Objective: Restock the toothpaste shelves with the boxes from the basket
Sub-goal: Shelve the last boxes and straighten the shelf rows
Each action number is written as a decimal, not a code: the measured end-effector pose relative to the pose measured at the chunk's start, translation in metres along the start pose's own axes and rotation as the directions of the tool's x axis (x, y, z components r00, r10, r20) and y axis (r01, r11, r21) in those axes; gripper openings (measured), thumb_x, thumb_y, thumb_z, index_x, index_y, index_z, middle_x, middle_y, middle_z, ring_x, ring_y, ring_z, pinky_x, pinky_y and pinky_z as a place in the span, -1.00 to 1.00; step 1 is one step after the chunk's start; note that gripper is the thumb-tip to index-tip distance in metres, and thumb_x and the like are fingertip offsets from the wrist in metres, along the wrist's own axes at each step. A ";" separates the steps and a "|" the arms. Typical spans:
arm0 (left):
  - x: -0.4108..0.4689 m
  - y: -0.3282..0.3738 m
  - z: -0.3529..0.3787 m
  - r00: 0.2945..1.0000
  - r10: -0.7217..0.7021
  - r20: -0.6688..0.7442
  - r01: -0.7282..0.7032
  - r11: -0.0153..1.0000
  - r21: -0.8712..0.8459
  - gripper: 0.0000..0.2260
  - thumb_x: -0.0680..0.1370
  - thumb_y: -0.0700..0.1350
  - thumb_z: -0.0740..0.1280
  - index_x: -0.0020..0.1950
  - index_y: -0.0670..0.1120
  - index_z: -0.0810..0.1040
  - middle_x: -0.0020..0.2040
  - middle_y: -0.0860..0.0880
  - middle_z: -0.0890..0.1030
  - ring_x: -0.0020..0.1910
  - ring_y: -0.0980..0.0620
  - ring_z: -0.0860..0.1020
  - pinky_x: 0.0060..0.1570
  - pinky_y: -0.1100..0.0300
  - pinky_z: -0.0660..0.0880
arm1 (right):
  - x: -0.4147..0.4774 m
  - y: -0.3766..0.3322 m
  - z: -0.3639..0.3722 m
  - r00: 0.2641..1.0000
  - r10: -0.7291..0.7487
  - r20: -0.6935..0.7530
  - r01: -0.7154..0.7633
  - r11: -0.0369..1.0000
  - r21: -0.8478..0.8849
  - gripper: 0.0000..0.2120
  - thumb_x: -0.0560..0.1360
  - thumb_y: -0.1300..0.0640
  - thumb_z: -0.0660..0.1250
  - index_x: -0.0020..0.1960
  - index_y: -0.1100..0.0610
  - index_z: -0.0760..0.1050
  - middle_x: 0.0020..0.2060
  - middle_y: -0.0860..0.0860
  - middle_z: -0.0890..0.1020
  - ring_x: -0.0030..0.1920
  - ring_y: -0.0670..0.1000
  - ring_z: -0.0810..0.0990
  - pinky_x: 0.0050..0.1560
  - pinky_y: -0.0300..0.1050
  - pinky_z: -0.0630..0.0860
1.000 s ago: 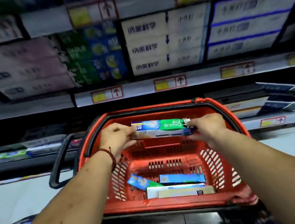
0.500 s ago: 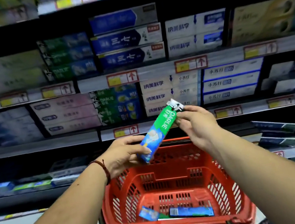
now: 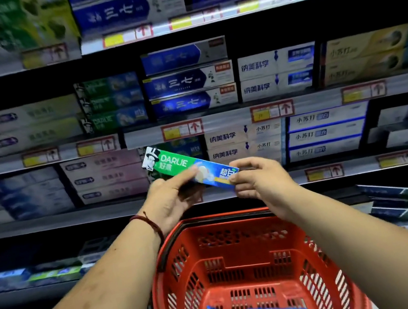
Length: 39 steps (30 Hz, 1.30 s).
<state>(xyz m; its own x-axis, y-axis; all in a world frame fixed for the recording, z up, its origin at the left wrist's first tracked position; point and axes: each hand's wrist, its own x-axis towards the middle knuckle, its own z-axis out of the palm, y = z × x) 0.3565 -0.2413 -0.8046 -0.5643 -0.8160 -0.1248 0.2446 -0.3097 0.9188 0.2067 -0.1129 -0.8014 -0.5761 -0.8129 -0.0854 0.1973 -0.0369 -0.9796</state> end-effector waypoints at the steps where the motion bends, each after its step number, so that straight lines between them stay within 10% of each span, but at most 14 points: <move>1: 0.003 0.009 -0.007 0.999 0.025 -0.040 -0.028 0.997 -0.071 -0.74 0.52 -0.27 0.45 0.19 -0.21 0.59 -0.04 -0.20 0.73 -0.20 -0.04 0.71 -0.23 0.11 0.64 | 0.004 -0.003 -0.001 1.000 -0.004 -0.029 0.004 1.000 0.001 -0.75 0.46 0.43 0.43 0.12 0.26 0.57 -0.12 0.18 0.64 -0.30 0.09 0.53 -0.21 -0.07 0.54; 12: 0.030 0.088 -0.075 0.926 0.236 -0.295 -0.212 0.971 0.113 -0.73 0.53 -0.21 0.48 0.23 -0.14 0.65 0.05 -0.07 0.70 -0.04 0.01 0.66 0.11 -0.03 0.61 | 0.048 -0.044 0.068 0.979 -0.155 -0.129 0.145 0.986 -0.082 -0.84 0.46 0.34 0.48 -0.10 0.10 0.60 -0.14 0.08 0.69 -0.12 0.03 0.63 -0.01 -0.01 0.64; 27: 0.078 0.204 -0.141 0.863 0.409 -0.297 -0.253 0.858 0.447 -0.60 0.53 -0.27 0.36 0.34 0.01 0.59 0.17 -0.02 0.67 0.13 -0.02 0.66 0.14 -0.02 0.59 | 0.113 -0.117 0.188 0.959 -0.274 0.069 0.281 0.907 -0.314 -0.38 0.47 0.34 0.45 0.49 0.11 0.43 0.40 0.03 0.52 0.37 0.08 0.48 0.19 -0.12 0.40; 35: 0.125 0.217 -0.161 0.837 0.448 -0.316 -0.277 0.843 0.460 -0.39 0.40 -0.09 0.45 0.42 -0.23 0.47 0.29 -0.14 0.61 0.26 -0.07 0.56 -0.08 0.10 0.54 | 0.149 -0.111 0.223 0.964 -0.256 0.071 0.262 0.873 -0.410 -0.25 0.39 0.32 0.46 0.55 0.15 0.32 0.08 0.09 0.65 0.17 0.15 0.62 0.21 0.17 0.59; 39: 0.138 0.215 -0.163 0.837 0.443 -0.320 -0.197 0.791 0.579 -0.80 0.47 -0.16 0.45 0.05 -0.20 0.58 0.14 -0.17 0.64 0.17 -0.16 0.58 0.04 0.04 0.52 | 0.156 -0.103 0.230 0.971 -0.233 0.047 0.232 0.881 -0.412 -0.28 0.46 0.35 0.40 0.57 0.18 0.26 0.03 0.05 0.61 -0.01 -0.13 0.54 0.21 0.14 0.56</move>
<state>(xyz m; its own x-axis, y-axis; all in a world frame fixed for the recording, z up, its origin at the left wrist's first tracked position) 0.4597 -0.5005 -0.6860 -0.1121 -0.9767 0.1831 -0.1520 0.1990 0.9681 0.2788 -0.3692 -0.6718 -0.5680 -0.8084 0.1544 -0.2869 0.0186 -0.9578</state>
